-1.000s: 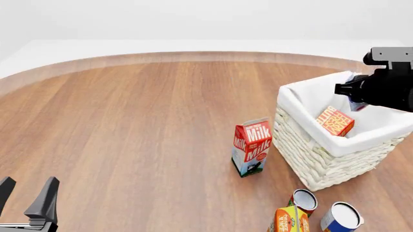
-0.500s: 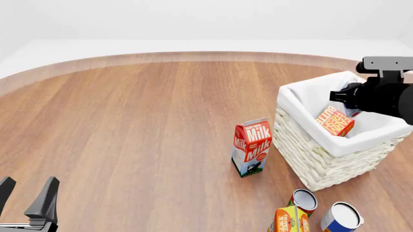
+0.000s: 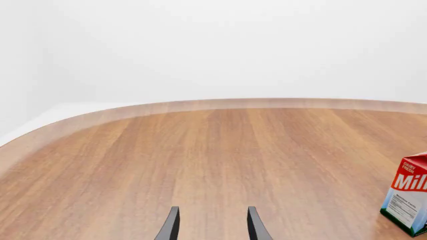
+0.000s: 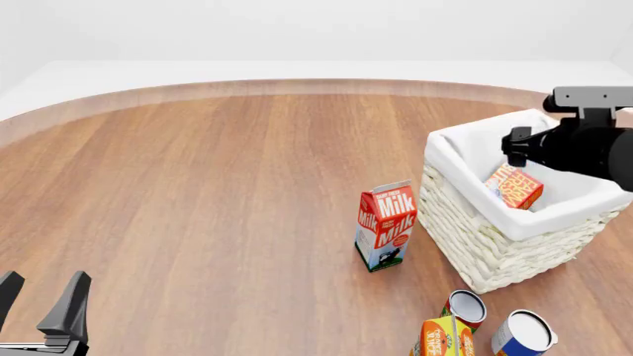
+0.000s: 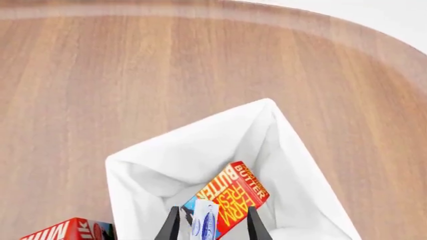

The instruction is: Pick up the cream cheese box and the butter, and put them in the basket.

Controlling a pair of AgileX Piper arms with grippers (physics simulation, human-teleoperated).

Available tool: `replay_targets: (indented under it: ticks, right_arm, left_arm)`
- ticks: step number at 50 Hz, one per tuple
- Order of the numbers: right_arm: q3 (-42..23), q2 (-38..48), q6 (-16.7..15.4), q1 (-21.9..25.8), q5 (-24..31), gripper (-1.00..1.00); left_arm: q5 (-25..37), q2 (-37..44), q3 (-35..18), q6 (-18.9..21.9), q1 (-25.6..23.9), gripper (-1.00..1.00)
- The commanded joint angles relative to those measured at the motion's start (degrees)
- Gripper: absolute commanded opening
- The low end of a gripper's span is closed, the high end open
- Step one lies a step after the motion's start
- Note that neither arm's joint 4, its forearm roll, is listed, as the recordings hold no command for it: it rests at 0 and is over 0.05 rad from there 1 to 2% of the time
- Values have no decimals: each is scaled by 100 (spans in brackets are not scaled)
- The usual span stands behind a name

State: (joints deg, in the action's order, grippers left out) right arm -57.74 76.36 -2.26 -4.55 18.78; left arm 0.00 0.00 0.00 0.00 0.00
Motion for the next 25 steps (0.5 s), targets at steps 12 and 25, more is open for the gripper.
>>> replay_targets:
  ticks: [12, 25]
  right_arm:
    - [-307, -301, -57, 217, 358, 100]
    - [-912, -832, -199, 733, 1052, 100]
  left_arm:
    - [0, 0, 0, 0, 0, 100]
    - [0, 0, 0, 0, 0, 100]
